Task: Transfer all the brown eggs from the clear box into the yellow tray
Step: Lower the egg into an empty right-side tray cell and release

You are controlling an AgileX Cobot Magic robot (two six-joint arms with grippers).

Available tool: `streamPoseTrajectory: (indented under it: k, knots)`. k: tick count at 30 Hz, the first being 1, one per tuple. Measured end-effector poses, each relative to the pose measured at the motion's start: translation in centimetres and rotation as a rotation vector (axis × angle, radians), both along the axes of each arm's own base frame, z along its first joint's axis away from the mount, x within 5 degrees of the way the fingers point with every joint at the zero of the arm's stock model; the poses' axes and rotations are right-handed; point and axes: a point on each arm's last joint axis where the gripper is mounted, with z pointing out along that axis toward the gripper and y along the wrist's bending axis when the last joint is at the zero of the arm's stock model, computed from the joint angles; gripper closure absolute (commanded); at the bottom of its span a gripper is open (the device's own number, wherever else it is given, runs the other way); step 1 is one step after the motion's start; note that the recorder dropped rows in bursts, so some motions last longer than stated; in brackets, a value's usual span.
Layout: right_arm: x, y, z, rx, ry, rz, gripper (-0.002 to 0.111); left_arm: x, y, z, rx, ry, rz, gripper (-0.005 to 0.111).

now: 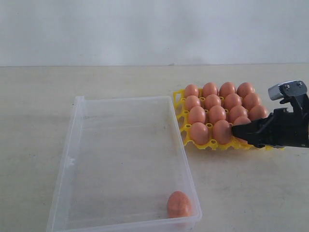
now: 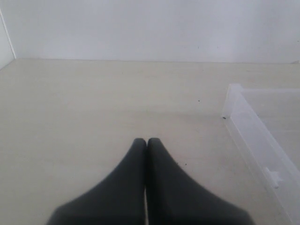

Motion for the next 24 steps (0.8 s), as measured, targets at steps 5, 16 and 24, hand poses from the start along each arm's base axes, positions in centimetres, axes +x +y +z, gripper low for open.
streamPoseTrajectory:
  k: [5, 16, 24]
  knots:
    - [0.10, 0.00, -0.10, 0.009, -0.008, -0.007, 0.078, 0.00, 0.00, 0.00, 0.000, 0.000, 0.000, 0.111]
    - [0.12, -0.01, -0.15, 0.011, -0.006, -0.011, 0.056, 0.00, 0.00, 0.00, 0.000, 0.000, 0.000, 0.111]
    - [0.10, -0.02, -0.19, 0.004, -0.005, -0.007, 0.055, 0.00, 0.00, 0.00, 0.000, 0.000, 0.000, 0.111]
